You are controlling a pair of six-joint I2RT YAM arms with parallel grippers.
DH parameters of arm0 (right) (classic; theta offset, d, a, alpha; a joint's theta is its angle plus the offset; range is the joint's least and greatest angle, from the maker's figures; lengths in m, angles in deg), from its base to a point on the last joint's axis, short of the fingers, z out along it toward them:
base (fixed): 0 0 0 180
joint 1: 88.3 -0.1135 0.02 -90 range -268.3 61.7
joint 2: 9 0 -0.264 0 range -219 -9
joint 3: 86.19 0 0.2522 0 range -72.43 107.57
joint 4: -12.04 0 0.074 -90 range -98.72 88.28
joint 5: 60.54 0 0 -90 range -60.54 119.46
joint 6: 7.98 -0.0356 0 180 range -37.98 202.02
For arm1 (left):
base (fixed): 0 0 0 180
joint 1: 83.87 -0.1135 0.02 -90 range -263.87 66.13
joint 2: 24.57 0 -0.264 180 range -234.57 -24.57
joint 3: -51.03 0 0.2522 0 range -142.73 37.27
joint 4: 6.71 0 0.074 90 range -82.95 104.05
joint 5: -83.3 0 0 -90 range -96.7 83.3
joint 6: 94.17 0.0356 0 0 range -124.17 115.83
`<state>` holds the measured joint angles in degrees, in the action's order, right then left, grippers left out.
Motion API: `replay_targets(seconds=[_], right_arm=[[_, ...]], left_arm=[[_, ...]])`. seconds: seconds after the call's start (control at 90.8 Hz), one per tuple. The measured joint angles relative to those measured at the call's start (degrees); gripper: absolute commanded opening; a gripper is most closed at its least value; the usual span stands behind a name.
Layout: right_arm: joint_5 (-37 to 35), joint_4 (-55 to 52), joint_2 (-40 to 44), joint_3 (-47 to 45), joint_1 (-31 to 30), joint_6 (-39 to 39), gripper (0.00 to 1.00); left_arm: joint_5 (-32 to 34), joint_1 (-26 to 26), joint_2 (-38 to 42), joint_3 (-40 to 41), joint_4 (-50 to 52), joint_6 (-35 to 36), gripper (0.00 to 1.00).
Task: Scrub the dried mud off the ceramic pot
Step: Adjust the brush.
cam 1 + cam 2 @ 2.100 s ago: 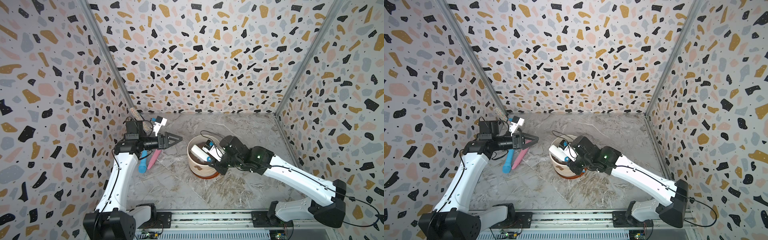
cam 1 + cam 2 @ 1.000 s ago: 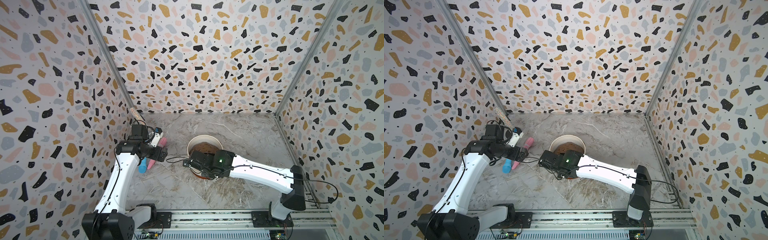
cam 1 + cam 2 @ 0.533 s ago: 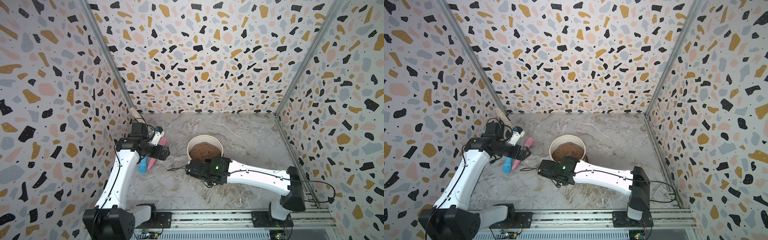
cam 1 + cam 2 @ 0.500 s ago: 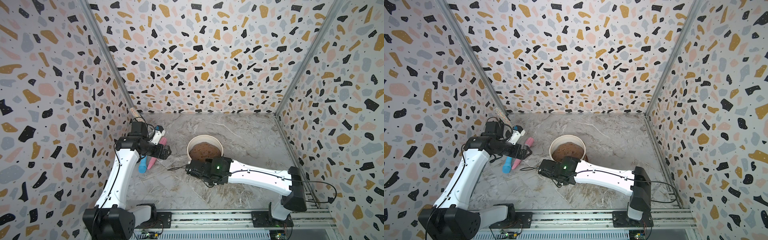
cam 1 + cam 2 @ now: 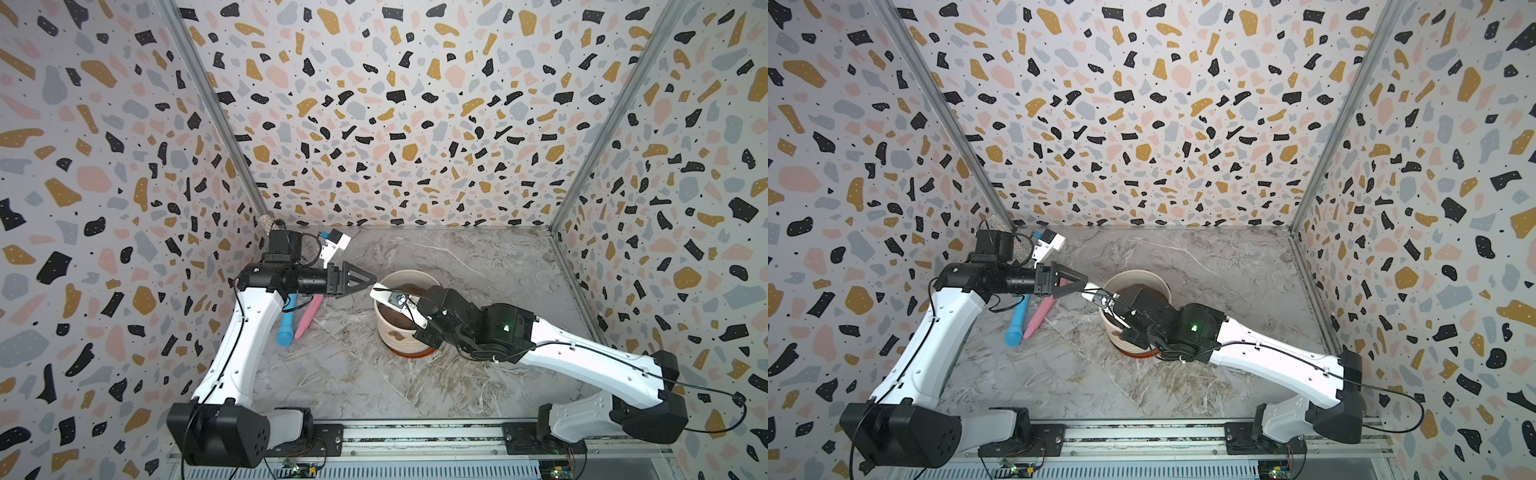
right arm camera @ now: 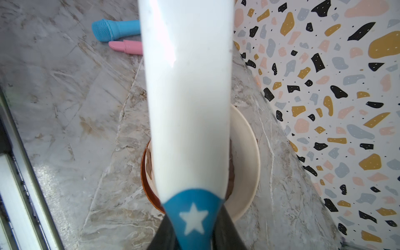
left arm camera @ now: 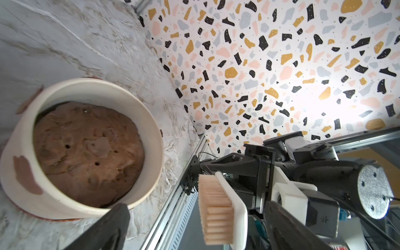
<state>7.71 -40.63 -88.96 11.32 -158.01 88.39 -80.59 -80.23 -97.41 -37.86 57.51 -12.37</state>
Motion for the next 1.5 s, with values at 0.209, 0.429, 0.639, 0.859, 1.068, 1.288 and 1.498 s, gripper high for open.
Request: replay_targets(seconds=[0.209, 0.429, 0.639, 0.859, 1.068, 1.288, 1.498], right_arm=[[1.84, 2.95, -2.97, 0.07, 0.0, -0.44, 0.0], [0.5, 4.44, -6.29, 2.86, 0.0, -0.59, 0.0], [-1.44, 5.84, -6.8, 3.76, 0.02, -0.57, 0.0], [-0.07, 6.32, -6.78, 3.82, 0.0, -0.42, 0.17], [11.74, 5.53, -3.76, 2.93, 2.58, -1.49, 0.65], [40.0, 3.5, 4.04, 1.75, 15.58, -10.56, 0.92], [62.47, 11.41, 4.57, -3.96, 17.62, -23.85, 0.85]], left_arm=[[-0.96, 1.33, 2.16, 1.18, -1.46, -2.67, 0.83], [-0.61, 1.36, 2.36, 2.93, -2.58, -3.65, 0.68], [-0.66, 1.36, 2.49, 3.45, -2.75, -4.04, 0.54], [3.48, 1.14, 2.67, 3.65, -2.89, -1.49, 0.28], [2.25, 1.33, 3.72, 3.72, -1.81, 0.46, 0.23], [-0.96, 1.36, 5.42, 4.42, -1.09, 3.61, 0.22], [-2.62, 1.36, 5.55, 5.16, 0.46, 7.19, 0.22]])
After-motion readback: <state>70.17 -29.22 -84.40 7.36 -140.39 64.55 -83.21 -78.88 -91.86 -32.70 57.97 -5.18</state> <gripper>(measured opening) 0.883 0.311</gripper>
